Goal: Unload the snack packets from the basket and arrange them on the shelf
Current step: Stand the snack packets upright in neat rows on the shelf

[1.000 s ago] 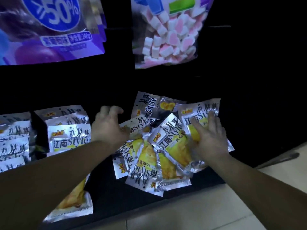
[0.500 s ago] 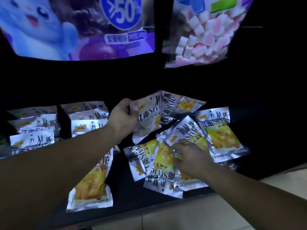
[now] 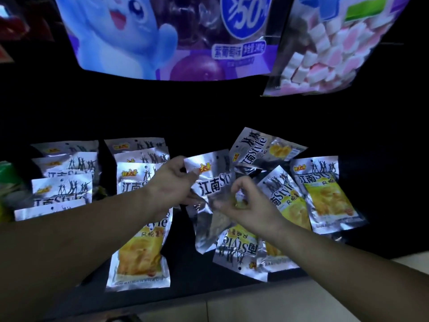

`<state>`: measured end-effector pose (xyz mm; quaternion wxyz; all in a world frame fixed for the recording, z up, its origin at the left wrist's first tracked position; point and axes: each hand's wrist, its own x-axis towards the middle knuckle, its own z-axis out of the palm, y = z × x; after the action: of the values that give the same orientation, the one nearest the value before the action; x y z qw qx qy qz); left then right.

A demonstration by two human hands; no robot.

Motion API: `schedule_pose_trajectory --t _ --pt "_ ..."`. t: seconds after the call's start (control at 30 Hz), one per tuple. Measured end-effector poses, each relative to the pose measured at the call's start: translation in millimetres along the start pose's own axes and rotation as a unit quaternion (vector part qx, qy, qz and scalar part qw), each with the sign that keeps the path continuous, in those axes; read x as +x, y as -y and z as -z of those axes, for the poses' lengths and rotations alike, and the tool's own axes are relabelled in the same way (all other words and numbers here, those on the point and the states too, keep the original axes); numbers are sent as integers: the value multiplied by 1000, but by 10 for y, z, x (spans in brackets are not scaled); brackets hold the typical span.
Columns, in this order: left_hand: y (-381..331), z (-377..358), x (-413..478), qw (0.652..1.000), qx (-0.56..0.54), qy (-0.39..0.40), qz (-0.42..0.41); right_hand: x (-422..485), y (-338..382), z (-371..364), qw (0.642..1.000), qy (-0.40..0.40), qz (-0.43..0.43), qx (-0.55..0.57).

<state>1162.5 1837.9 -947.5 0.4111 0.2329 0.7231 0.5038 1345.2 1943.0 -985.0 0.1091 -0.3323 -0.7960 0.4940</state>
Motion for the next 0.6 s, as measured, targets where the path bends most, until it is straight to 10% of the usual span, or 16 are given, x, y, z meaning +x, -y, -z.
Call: schedule_pose_trajectory --t 0.23,0.43,0.6 --pt "-93 -415 -10 996 -70 43 33 -151 -17 30 988 -50 -39 139" --pt "4 -950 22 996 71 33 52 -309 -342 988 911 -219 -17 -350" --pt "237 -1152 58 975 185 77 100 -317 -845 1406 813 -146 -186 -532"
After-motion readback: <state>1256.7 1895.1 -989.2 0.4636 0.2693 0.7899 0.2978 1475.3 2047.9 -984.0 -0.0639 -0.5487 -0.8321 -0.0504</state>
